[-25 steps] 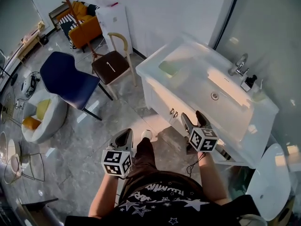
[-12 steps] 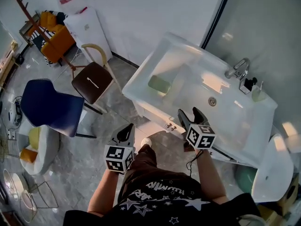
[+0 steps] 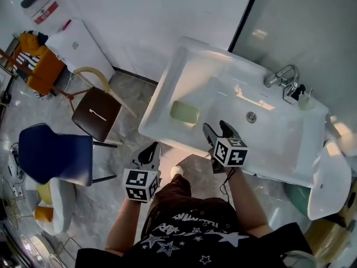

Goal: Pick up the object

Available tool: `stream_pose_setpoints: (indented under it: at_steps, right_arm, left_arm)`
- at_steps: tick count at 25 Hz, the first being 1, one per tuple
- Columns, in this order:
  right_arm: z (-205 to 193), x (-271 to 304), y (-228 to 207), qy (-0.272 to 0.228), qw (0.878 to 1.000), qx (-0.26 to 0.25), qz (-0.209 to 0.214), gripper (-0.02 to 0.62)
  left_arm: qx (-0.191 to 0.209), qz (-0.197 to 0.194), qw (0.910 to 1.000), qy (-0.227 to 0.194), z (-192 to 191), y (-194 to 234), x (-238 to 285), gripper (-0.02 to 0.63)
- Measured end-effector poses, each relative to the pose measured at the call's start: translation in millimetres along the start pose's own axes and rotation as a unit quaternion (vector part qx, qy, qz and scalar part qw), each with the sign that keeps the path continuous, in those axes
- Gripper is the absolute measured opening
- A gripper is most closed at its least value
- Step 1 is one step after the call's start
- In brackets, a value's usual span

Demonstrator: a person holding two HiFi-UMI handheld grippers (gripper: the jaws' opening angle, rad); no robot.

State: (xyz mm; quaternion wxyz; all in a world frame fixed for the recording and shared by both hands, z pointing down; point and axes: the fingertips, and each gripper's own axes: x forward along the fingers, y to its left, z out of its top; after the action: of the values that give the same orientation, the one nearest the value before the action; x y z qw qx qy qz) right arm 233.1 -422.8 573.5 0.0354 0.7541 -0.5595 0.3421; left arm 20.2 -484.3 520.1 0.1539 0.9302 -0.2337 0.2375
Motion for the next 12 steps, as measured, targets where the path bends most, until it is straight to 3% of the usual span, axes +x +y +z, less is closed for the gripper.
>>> stream_pose_setpoints:
  at_steps: [1, 3, 12]
  right_arm:
    - [1, 7, 0, 0.005, 1.000, 0.005, -0.004, 0.292]
    - [0, 21, -1, 0.015, 1.000, 0.013, -0.012, 0.213]
    - [0, 77, -1, 0.048, 0.998, 0.031, -0.039, 0.164]
  left_arm:
    - [0.002, -0.003, 1.0000, 0.002, 1, 5, 7, 0.016]
    - [0.005, -0.007, 1.0000, 0.003, 4, 15, 19, 0.017]
    - [0.001, -0.036, 0.9990, 0.025, 13, 38, 58, 0.017]
